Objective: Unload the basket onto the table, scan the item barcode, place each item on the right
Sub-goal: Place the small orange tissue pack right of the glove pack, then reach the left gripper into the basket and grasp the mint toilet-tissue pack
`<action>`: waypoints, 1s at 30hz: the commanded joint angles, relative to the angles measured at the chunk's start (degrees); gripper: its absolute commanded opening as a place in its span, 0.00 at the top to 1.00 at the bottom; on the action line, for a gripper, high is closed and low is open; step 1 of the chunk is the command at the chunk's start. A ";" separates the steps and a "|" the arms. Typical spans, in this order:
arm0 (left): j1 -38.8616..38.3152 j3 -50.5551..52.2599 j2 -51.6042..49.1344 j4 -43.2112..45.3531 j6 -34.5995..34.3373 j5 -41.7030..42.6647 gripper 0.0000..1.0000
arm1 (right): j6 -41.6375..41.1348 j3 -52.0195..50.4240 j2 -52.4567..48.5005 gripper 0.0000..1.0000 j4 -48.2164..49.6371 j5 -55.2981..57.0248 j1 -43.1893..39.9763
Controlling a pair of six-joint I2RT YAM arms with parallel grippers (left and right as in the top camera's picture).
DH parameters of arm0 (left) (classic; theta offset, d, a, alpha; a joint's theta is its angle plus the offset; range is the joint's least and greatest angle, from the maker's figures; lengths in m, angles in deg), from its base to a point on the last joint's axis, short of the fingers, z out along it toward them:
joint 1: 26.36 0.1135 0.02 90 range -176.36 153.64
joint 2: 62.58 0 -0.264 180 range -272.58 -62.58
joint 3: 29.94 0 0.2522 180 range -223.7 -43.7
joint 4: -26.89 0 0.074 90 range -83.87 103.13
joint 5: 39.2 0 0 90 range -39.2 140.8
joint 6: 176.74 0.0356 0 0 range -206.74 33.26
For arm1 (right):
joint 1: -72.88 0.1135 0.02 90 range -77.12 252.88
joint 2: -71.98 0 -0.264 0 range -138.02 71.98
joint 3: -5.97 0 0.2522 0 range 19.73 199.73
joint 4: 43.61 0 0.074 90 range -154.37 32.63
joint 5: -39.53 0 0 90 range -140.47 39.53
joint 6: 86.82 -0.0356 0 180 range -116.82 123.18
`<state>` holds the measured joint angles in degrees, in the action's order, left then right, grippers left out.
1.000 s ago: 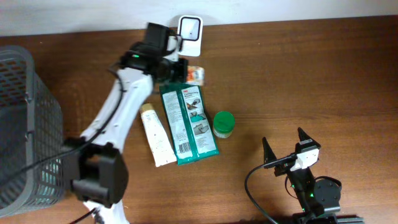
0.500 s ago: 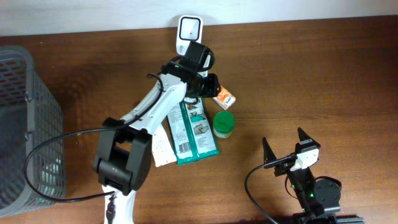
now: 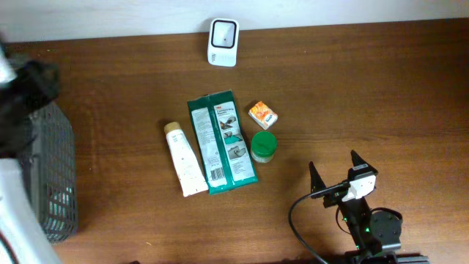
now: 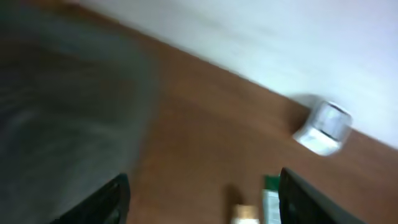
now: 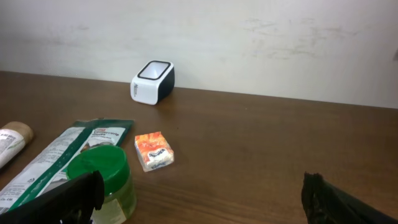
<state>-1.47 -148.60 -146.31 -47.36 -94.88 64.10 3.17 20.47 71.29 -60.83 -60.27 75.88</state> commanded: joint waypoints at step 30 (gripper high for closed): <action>32.57 33.64 -20.44 -2.21 46.38 -0.96 0.33 | 0.00 -0.42 0.33 0.02 -0.17 -0.50 -0.42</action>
<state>31.09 -116.62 -166.22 -51.07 -49.57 66.44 3.19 20.47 71.29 -60.81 -60.32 75.88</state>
